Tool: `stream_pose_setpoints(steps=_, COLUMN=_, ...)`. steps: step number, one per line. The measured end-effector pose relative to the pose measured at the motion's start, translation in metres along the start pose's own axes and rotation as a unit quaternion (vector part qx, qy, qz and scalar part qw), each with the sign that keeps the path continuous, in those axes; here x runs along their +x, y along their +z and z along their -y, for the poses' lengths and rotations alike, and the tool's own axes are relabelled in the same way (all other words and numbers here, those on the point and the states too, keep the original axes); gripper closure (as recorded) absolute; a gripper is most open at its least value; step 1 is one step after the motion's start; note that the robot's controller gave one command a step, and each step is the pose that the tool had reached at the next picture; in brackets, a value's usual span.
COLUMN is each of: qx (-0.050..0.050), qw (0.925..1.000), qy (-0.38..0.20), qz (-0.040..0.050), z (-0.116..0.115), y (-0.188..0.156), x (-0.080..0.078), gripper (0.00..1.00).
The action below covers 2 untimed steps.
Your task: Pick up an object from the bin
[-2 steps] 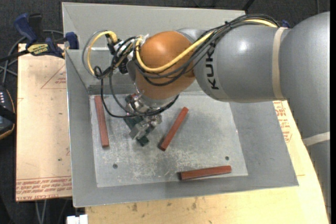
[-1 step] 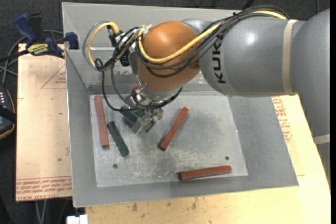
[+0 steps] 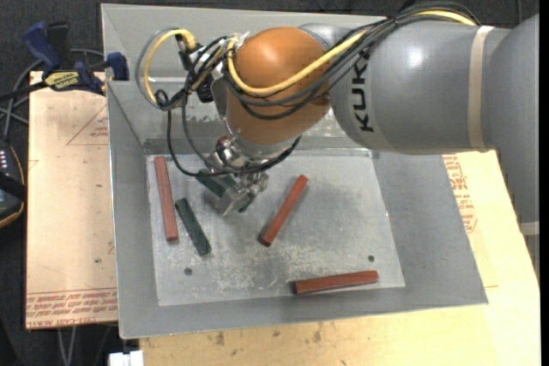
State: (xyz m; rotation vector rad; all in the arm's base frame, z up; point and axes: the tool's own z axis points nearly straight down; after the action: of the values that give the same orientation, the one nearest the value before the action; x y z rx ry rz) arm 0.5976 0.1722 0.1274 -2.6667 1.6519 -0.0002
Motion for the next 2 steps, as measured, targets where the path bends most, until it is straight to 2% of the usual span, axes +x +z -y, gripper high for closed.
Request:
stream_pose_setpoints(steps=1, qx=0.000, qw=1.0000, qy=0.002, qz=-0.0003, z=0.0015, y=-0.0293, x=-0.0007, gripper=1.00)
stream_pose_setpoints(steps=2, qx=0.000, qw=1.0000, qy=0.005, qz=0.0002, z=0.0022, y=-0.0371, x=-0.0011, gripper=1.00)
